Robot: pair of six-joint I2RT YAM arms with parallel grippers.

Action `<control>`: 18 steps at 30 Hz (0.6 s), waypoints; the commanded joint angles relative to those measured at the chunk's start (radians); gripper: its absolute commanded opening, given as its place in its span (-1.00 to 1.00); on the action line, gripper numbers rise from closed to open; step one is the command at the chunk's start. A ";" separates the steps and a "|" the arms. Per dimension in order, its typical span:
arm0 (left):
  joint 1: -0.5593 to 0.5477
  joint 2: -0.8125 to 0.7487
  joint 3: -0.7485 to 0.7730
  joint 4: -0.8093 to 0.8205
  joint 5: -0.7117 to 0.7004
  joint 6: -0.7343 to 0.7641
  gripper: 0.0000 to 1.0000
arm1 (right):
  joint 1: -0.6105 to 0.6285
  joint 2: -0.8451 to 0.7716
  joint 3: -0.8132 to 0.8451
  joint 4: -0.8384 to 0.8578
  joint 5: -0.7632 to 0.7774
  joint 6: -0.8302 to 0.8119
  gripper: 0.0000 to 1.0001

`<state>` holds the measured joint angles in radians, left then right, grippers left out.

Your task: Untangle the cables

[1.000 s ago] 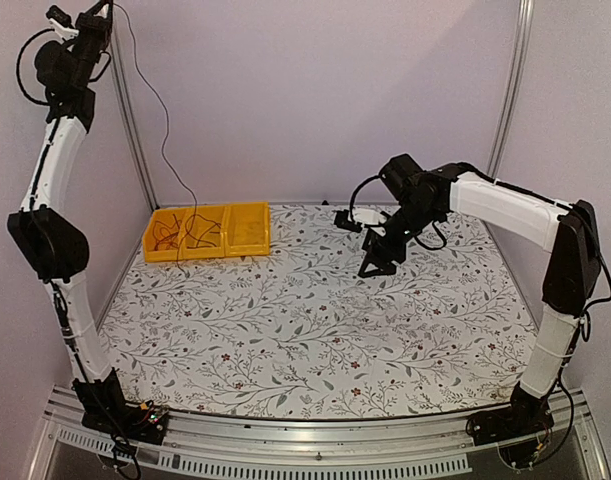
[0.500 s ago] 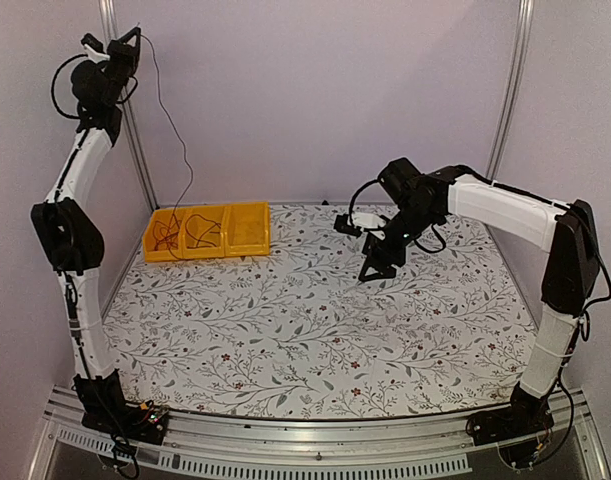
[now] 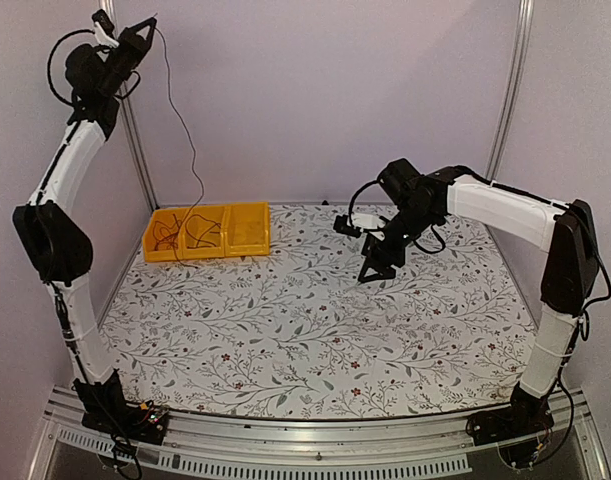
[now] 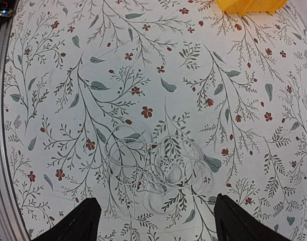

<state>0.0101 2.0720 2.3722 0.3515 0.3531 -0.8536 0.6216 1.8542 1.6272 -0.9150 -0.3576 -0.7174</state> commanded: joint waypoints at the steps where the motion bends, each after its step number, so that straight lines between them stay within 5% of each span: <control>1: -0.030 -0.162 -0.056 0.002 0.059 0.150 -1.00 | 0.008 -0.001 0.007 -0.002 -0.036 0.010 0.65; 5: -0.107 -0.304 -0.184 -0.071 0.028 0.300 -1.00 | 0.012 0.005 0.016 -0.008 -0.037 0.010 0.64; 18: -0.217 -0.490 -0.307 -0.744 -0.253 0.620 -1.00 | 0.044 0.000 -0.011 -0.018 -0.036 0.015 0.64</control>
<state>-0.1719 1.5948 2.1078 -0.1158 0.1970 -0.3584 0.6426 1.8542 1.6272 -0.9199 -0.3794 -0.7136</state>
